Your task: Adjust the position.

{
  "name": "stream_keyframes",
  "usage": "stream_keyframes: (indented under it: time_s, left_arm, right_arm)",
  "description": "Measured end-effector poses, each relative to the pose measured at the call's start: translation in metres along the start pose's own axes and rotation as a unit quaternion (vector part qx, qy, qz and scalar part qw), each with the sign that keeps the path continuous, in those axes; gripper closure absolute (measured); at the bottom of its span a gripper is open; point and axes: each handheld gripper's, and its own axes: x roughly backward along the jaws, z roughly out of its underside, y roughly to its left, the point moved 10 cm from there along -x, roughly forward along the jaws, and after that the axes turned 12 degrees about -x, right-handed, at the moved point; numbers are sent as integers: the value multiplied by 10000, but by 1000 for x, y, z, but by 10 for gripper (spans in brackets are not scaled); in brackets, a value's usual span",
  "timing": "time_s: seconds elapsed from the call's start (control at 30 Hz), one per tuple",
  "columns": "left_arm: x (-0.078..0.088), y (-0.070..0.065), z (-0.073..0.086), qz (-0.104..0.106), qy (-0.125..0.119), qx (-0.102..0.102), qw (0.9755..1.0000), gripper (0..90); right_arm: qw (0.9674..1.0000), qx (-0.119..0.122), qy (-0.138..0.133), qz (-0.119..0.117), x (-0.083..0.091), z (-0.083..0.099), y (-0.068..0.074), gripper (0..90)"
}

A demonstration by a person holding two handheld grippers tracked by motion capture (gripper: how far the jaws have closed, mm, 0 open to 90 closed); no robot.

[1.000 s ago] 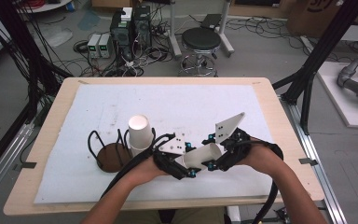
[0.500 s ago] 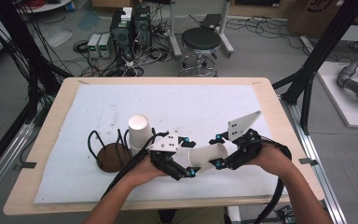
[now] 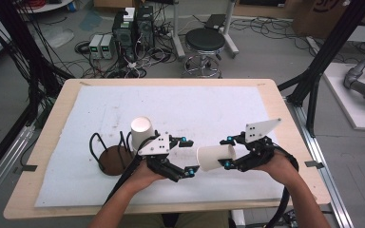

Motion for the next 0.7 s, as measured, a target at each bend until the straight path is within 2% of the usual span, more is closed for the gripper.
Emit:
stream_keyframes:
  time_s: [0.07,0.13,0.3,0.47,0.7]
  left_arm:
    - [0,-1,0,21,-23,0,10000,176]
    - [-2,-2,0,26,-63,16,10000,176]
    - [-8,-5,2,100,-76,25,9999,172]
    - [-14,-7,3,123,-125,51,9998,168]
    - [-18,-10,4,209,-155,94,9996,167]
  right_arm:
    - [9997,-134,-185,-99,-1,4,1,361]
    - [9995,-158,-221,-132,-1,6,1,361]
    - [9974,-344,-550,-318,3,8,3,362]
    - [9947,-379,-779,-556,2,6,9,362]
    - [9919,-388,-925,-773,-1,2,14,362]
